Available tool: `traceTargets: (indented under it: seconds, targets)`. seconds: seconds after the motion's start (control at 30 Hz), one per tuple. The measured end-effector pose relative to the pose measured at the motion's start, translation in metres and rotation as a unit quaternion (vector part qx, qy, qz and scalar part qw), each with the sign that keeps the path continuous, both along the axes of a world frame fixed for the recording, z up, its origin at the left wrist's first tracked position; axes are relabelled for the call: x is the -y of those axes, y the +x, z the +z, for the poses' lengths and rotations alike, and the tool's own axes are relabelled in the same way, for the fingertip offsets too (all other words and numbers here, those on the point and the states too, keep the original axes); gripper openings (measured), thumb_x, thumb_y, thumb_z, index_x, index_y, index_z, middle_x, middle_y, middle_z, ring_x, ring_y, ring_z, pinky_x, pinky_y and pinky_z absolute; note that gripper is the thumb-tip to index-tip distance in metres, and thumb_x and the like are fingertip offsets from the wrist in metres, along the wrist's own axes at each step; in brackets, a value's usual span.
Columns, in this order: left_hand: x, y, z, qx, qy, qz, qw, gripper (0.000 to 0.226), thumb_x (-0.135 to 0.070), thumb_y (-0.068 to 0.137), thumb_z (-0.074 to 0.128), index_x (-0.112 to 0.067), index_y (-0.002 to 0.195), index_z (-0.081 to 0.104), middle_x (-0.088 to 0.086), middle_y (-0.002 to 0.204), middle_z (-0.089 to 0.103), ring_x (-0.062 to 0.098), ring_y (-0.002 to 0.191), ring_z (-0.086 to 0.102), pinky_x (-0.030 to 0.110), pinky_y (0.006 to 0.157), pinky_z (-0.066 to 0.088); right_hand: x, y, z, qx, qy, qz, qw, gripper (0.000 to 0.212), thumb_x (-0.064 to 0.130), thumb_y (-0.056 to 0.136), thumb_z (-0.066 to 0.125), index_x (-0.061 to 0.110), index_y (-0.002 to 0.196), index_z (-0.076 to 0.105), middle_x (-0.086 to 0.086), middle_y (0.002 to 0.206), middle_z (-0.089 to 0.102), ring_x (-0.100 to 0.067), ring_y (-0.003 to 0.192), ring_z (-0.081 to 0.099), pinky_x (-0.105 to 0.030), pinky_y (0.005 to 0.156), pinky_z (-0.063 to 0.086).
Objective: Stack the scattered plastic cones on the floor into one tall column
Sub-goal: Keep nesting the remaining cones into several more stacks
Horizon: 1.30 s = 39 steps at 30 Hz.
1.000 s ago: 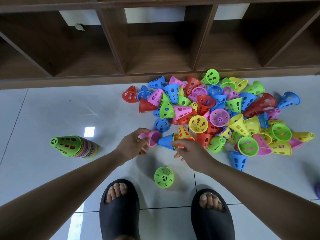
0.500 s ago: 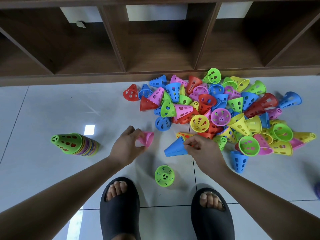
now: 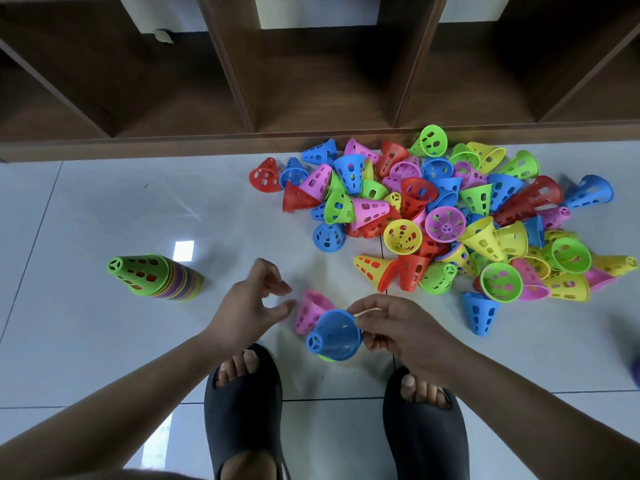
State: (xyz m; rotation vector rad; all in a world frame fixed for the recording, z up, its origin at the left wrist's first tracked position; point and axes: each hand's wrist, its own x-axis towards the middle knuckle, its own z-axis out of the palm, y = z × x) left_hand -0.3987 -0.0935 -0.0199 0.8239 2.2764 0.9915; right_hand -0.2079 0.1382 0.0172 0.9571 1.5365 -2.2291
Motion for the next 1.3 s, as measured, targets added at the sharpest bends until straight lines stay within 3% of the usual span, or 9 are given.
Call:
traceTargets:
  seconds: [0.1,0.17,0.33,0.53,0.7,0.83,0.97,1.2,1.3]
  targets:
    - [0.004,0.011,-0.011,-0.013,-0.03,-0.082,0.996,0.068,-0.026,0.083,0.085,-0.039,0.139,0.049,-0.021,0.131,0.06,-0.001,0.117,0.063,0.035,0.097,0.056,0.011,0.005,-0.012,0.031,0.037,0.044,0.998,0.016,0.003,0.098,0.066,0.008,0.111,0.073,-0.012,0.075,0.071,-0.019,0.067,0.06,-0.03,0.066,0.049]
    - [0.001,0.015,-0.017,-0.036,-0.032,-0.135,0.99,0.072,-0.029,0.085,0.081,-0.046,0.146,0.047,-0.021,0.14,0.051,-0.001,0.124,0.057,0.026,0.1,0.053,0.017,0.009,-0.019,0.045,0.044,0.047,0.997,0.016,0.003,0.098,0.065,0.009,0.109,0.074,-0.012,0.075,0.072,-0.02,0.066,0.061,-0.03,0.066,0.05]
    - [-0.011,0.006,-0.031,-0.094,-0.055,-0.143,0.984,0.039,-0.038,0.095,0.074,-0.038,0.132,0.063,-0.016,0.127,0.061,0.012,0.111,0.059,0.031,0.093,0.052,0.022,0.011,-0.03,0.059,0.051,0.019,0.997,0.018,0.003,0.096,0.063,0.009,0.109,0.073,-0.018,0.085,0.076,-0.022,0.075,0.068,-0.036,0.076,0.056]
    - [-0.01,-0.009,-0.033,-0.108,-0.054,-0.126,0.985,0.011,-0.04,0.094,0.079,-0.034,0.102,0.073,-0.015,0.105,0.06,0.006,0.096,0.061,0.026,0.083,0.051,0.018,0.012,-0.042,0.083,0.075,-0.019,0.994,0.013,0.001,0.097,0.065,0.006,0.108,0.07,-0.019,0.091,0.078,-0.03,0.078,0.077,-0.047,0.084,0.064]
    - [-0.007,-0.016,-0.014,-0.051,-0.029,-0.045,0.997,0.014,-0.026,0.099,0.076,-0.03,0.089,0.068,-0.012,0.081,0.071,0.01,0.079,0.067,0.027,0.072,0.05,0.011,0.015,-0.043,0.082,0.102,-0.033,0.991,0.008,0.006,0.097,0.073,0.007,0.105,0.072,-0.016,0.109,0.074,-0.03,0.083,0.08,-0.038,0.075,0.065]
    - [-0.007,-0.013,0.012,0.073,0.014,0.037,0.997,0.016,-0.033,0.103,0.071,-0.02,0.093,0.07,-0.002,0.083,0.077,0.015,0.082,0.071,0.028,0.078,0.052,0.003,0.012,-0.042,0.059,0.154,-0.03,0.986,0.015,0.005,0.098,0.068,0.017,0.107,0.072,-0.007,0.114,0.07,-0.025,0.083,0.079,-0.035,0.072,0.064]
    - [-0.017,-0.002,0.037,0.201,0.074,0.078,0.974,0.02,-0.027,0.105,0.067,-0.009,0.095,0.07,0.005,0.08,0.076,0.01,0.07,0.059,0.029,0.07,0.045,-0.003,0.004,-0.037,0.037,0.203,-0.038,0.978,0.028,0.003,0.097,0.065,0.028,0.11,0.07,0.009,0.119,0.069,-0.016,0.087,0.078,-0.031,0.071,0.061]
    - [-0.026,0.021,0.046,0.273,0.078,-0.017,0.959,0.023,-0.026,0.107,0.064,-0.005,0.097,0.069,0.014,0.084,0.069,0.019,0.078,0.06,0.036,0.07,0.049,-0.012,-0.004,-0.038,0.023,0.211,-0.045,0.976,0.042,0.001,0.1,0.057,0.033,0.125,0.069,0.005,0.124,0.07,-0.016,0.094,0.079,-0.035,0.076,0.061]
    - [-0.026,0.034,0.034,0.277,0.032,-0.036,0.96,0.021,-0.025,0.108,0.064,-0.008,0.097,0.069,0.003,0.081,0.071,0.012,0.076,0.061,0.031,0.068,0.047,-0.015,-0.004,-0.037,0.022,0.227,-0.05,0.972,0.038,0.0,0.101,0.056,0.029,0.12,0.073,0.002,0.119,0.075,-0.016,0.092,0.08,-0.035,0.076,0.061]
